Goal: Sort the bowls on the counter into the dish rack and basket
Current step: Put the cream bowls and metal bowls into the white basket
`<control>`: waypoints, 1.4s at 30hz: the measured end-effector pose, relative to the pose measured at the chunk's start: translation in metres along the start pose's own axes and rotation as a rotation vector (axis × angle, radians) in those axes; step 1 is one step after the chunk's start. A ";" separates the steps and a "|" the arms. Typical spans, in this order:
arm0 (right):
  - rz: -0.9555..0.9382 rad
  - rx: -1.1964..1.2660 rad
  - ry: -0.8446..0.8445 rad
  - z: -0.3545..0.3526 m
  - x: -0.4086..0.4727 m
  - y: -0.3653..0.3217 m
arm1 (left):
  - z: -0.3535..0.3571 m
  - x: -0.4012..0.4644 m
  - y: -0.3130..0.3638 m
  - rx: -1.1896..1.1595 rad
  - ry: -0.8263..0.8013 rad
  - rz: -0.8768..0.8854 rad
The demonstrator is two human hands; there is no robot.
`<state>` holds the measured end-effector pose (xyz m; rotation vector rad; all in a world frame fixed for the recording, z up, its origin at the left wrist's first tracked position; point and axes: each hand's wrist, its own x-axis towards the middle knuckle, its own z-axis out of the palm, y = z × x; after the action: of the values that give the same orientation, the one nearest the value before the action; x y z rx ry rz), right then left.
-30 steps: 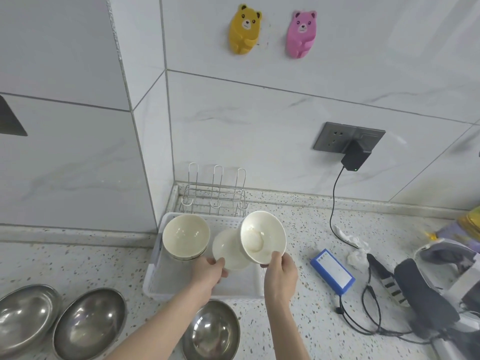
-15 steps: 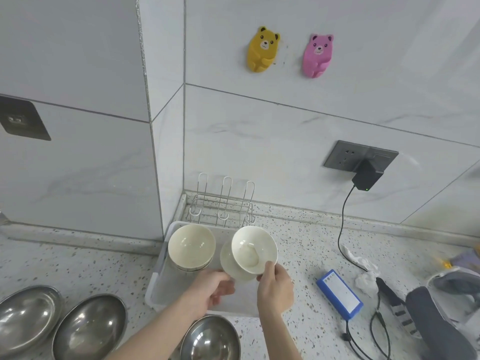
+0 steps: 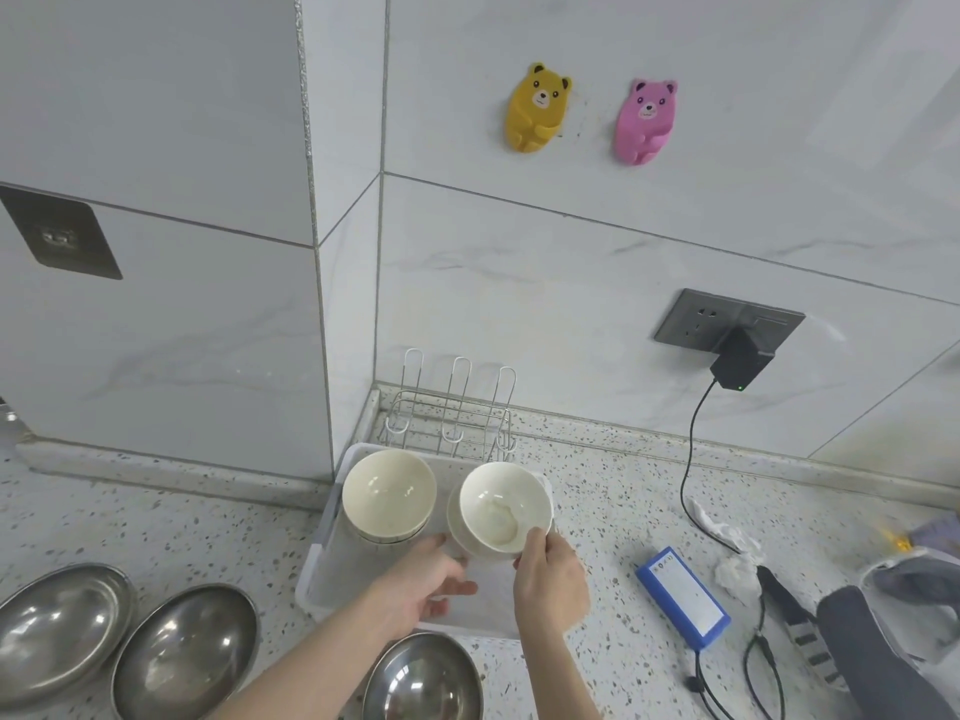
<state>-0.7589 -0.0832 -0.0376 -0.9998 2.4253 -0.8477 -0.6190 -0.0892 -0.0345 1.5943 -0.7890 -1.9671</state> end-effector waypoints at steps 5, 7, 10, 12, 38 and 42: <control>-0.047 -0.098 -0.020 0.001 0.000 0.000 | 0.001 0.001 -0.002 0.014 0.024 0.034; -0.063 -0.147 -0.007 0.001 0.000 -0.001 | 0.000 0.001 -0.003 -0.008 0.041 0.051; -0.081 -0.207 0.008 0.003 0.000 -0.003 | 0.001 0.001 -0.004 -0.013 0.041 0.087; -0.089 -0.239 0.010 0.004 0.000 -0.003 | 0.002 0.000 -0.005 0.011 0.046 0.109; -0.232 -0.541 -0.048 0.006 -0.001 -0.003 | 0.001 0.003 -0.011 0.041 0.136 0.193; -0.227 -0.530 -0.066 0.004 -0.004 -0.006 | 0.000 0.006 -0.013 0.048 0.138 0.184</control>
<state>-0.7516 -0.0850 -0.0361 -1.4840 2.5665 -0.2187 -0.6202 -0.0845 -0.0477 1.6040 -0.8983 -1.7022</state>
